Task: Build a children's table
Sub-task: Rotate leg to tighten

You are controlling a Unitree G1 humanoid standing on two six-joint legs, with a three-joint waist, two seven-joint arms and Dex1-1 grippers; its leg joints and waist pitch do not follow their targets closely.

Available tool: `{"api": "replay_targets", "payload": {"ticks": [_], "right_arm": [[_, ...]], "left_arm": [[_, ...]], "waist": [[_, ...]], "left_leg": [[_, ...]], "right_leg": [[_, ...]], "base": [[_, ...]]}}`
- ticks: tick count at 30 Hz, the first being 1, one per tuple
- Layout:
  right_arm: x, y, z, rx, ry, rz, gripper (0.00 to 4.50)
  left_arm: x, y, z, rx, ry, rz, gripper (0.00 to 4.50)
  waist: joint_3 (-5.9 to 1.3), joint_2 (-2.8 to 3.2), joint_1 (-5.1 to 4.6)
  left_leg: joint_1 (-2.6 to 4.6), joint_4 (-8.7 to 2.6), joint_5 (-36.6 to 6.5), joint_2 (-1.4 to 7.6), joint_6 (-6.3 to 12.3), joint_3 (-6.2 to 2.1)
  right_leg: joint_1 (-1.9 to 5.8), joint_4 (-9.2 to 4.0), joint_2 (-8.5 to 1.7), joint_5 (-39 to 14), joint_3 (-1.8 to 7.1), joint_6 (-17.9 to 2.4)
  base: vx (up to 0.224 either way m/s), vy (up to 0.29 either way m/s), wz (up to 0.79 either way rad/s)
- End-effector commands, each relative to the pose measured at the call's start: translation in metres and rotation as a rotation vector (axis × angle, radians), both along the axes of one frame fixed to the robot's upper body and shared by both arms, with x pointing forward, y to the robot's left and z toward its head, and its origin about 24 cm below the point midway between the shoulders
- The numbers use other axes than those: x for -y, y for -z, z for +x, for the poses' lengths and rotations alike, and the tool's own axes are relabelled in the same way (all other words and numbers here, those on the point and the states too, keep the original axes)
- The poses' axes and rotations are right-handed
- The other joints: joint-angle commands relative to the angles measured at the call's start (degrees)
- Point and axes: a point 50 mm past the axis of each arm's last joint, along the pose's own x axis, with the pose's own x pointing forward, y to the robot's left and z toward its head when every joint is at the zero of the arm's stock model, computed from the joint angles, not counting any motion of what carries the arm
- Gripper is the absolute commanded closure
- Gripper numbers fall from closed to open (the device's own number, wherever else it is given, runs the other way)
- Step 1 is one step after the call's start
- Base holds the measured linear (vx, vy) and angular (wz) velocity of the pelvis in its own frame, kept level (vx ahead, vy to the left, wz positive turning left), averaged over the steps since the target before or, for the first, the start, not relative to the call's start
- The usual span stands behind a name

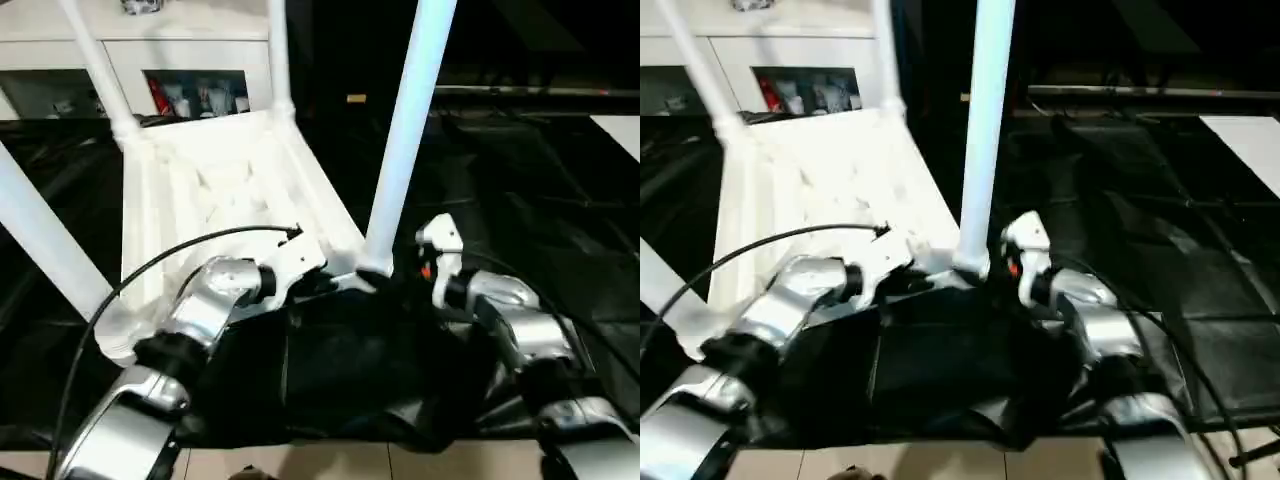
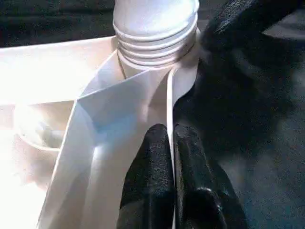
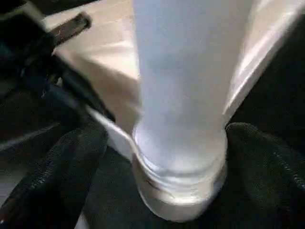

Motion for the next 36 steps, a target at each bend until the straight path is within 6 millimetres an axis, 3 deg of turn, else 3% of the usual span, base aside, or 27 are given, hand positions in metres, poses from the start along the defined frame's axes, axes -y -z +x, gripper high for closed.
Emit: {"api": "replay_targets", "payload": {"ticks": [1, 8, 10, 13, 26, 30, 33, 36], "right_arm": [[-0.003, -0.003, -0.003, 0.003, -0.059, -0.004, 0.02], [-0.009, -0.002, -0.001, 0.013, -0.047, -0.018, 0.02], [-0.013, 0.0, -0.002, 0.006, -0.052, -0.001, 0.37], [-0.014, 0.0, -0.001, 0.003, -0.052, 0.007, 0.42], [-0.015, 0.004, -0.002, 0.0, -0.038, 0.006, 1.57], [-0.017, 0.006, -0.003, -0.005, -0.036, 0.013, 1.73], [-0.019, 0.012, 0.0, -0.024, 0.042, 0.021, 1.76], [-0.02, 0.025, 0.006, -0.067, 0.208, -0.005, 1.77]], "left_arm": [[0.006, -0.001, -0.005, -0.01, 0.038, -0.062, 4.5], [0.003, -0.002, -0.008, -0.017, 0.056, -0.066, 4.5], [0.003, -0.002, -0.01, -0.021, 0.061, -0.066, 4.5], [0.003, -0.001, -0.011, -0.024, 0.064, -0.062, 4.5], [0.002, 0.0, -0.012, -0.038, 0.068, -0.053, 4.5], [0.002, 0.0, -0.012, -0.046, 0.067, -0.053, 4.5], [0.0, 0.002, -0.009, -0.053, 0.024, -0.048, 4.5], [0.002, 0.006, 0.001, -0.042, -0.086, -0.03, 4.5]], "waist": [[-3.17, -0.73, 0.19], [-3.26, -0.87, 0.35], [-3.25, -1.0, 0.35], [-3.36, -0.83, 0.4], [-3.36, -0.76, 0.42], [-3.45, -0.73, 0.42], [-3.4, -0.66, 0.34], [-3.16, -0.73, -0.2]], "left_leg": [[0.8, -3.63, -7.8, 3.64, 5.16, -0.96], [0.93, -3.64, -6.9, 3.63, 5.12, -1.01], [0.86, -3.6, -6.7, 3.63, 5.21, -0.98], [0.85, -3.52, -6.0, 3.63, 5.38, -1.02], [0.9, -3.45, -6.0, 3.54, 5.32, -0.96], [0.93, -3.38, -5.6, 3.53, 5.54, -0.97], [0.99, -3.44, -6.0, 3.56, 5.33, -0.97], [1.12, -3.71, -8.1, 3.4, 3.95, -1.02]], "right_leg": [[2.36, -4.41, -5.29, -3.0, 2.78, -13.5], [2.26, -4.2, -5.37, -2.2, 2.73, -13.9], [2.34, -4.16, -5.43, -1.7, 2.76, -13.8], [2.39, -4.0, -5.41, -0.8, 2.75, -13.8], [2.45, -3.88, -5.27, 0.3, 2.72, -13.9], [2.46, -3.74, -5.23, 1.2, 2.67, -14.1], [2.37, -3.81, -5.29, 0.7, 2.7, -14.4], [2.29, -4.27, -5.29, -3.2, 2.76, -14.2]], "base": [[0.0, 0.0, 0.0], [0.0, 0.0, 0.0], [0.0, 0.0, 0.0], [0.0, 0.0, 0.0], [0.0, 0.0, 0.0], [0.0, 0.0, 0.0], [0.0, 0.0, 0.0], [0.0, 0.0, 0.0]]}}
